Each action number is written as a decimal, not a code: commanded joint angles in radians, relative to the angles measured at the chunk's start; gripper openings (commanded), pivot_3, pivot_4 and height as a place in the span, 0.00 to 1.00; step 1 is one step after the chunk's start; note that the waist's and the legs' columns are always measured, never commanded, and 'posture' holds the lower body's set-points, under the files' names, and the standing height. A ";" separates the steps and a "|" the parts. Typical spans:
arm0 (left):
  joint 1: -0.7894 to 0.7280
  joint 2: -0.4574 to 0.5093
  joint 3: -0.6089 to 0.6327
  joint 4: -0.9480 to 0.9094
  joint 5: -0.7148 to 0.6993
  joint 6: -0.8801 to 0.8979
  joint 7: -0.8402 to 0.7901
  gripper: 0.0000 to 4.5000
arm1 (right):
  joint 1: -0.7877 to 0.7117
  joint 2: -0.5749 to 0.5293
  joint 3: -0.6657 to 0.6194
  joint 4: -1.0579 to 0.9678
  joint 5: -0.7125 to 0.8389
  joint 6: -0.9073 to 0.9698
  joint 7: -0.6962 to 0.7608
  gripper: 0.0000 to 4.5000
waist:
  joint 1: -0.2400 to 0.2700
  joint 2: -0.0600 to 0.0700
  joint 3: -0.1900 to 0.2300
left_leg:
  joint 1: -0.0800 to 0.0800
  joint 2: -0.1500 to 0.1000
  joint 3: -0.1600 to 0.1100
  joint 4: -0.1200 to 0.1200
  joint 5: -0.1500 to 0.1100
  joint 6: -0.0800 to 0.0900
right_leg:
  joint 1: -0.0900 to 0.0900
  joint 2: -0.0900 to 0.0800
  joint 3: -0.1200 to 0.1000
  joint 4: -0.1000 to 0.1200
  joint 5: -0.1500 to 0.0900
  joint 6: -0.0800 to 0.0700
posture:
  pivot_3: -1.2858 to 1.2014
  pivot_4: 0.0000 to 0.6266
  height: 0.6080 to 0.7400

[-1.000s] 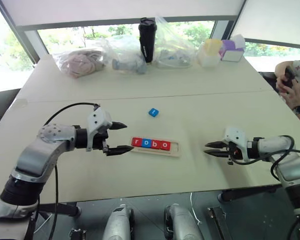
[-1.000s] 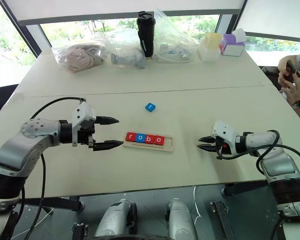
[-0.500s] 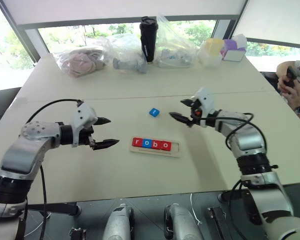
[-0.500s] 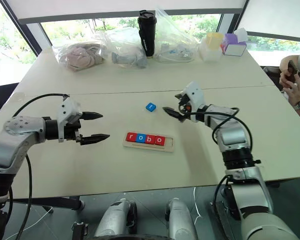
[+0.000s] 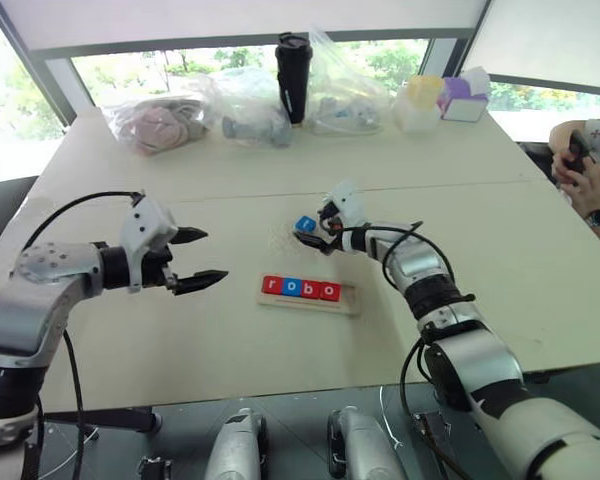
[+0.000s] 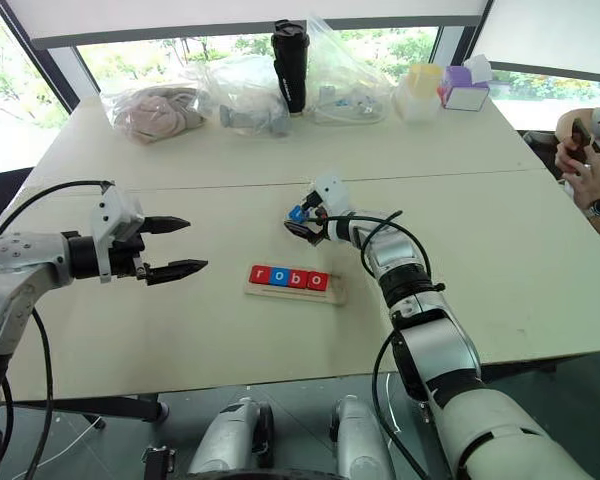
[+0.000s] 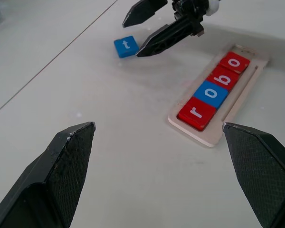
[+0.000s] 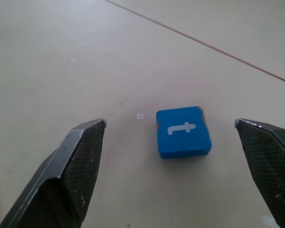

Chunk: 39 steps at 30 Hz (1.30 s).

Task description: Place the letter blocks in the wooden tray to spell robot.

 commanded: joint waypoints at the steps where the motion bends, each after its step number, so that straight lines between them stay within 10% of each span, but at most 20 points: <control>1: 0.006 0.000 0.037 -0.047 -0.018 0.001 0.021 1.00 | -0.056 0.015 0.002 0.091 -0.034 -0.059 -0.018 0.99 | -0.002 0.000 0.000 | 0.000 0.000 0.000 0.000 0.000 0.000 | 0.000 0.000 0.000 0.000 0.000 0.000 | 0.52 0.24 1.00; 5: 0.017 -0.005 0.036 -0.061 -0.021 0.003 0.036 1.00 | -0.090 0.027 -0.007 0.187 -0.059 -0.097 -0.043 0.79 | -0.004 0.000 0.000 | 0.001 0.000 0.000 0.000 0.000 0.000 | 0.000 0.000 0.000 0.001 0.000 0.000 | 0.52 0.24 1.00; 10: 0.026 -0.009 0.028 -0.069 -0.020 -0.002 0.048 1.00 | -0.107 0.033 -0.023 0.230 -0.062 -0.122 -0.040 0.25 | -0.004 0.000 0.000 | 0.001 0.000 0.000 0.000 0.000 0.000 | 0.000 0.000 0.000 0.001 0.000 0.000 | 0.52 0.24 1.00; 17: 0.022 -0.019 0.006 -0.066 -0.014 -0.012 0.042 1.00 | -0.083 -0.016 -0.060 0.104 -0.029 -0.111 0.010 0.25 | -0.002 0.000 0.000 | 0.001 0.000 0.000 0.000 0.000 -0.001 | 0.000 0.000 0.000 0.001 0.000 0.000 | 0.52 0.24 1.00; 28: -0.022 -0.026 -0.035 -0.084 -0.056 0.010 -0.015 1.00 | 0.527 -0.553 -0.183 -1.027 0.237 0.341 0.381 0.25 | 0.019 0.001 0.001 | 0.000 0.000 -0.001 0.000 -0.001 0.001 | 0.000 -0.001 0.000 -0.001 -0.003 -0.001 | 0.52 0.24 1.00; 39: -0.093 -0.054 -0.117 -0.067 -0.053 0.016 -0.066 1.00 | 0.881 -0.694 -0.245 -1.127 0.291 0.289 0.449 0.25 | 0.022 0.000 0.001 | 0.002 0.000 -0.003 0.001 -0.001 0.001 | 0.001 -0.001 0.001 -0.002 -0.004 -0.001 | 0.52 0.24 1.00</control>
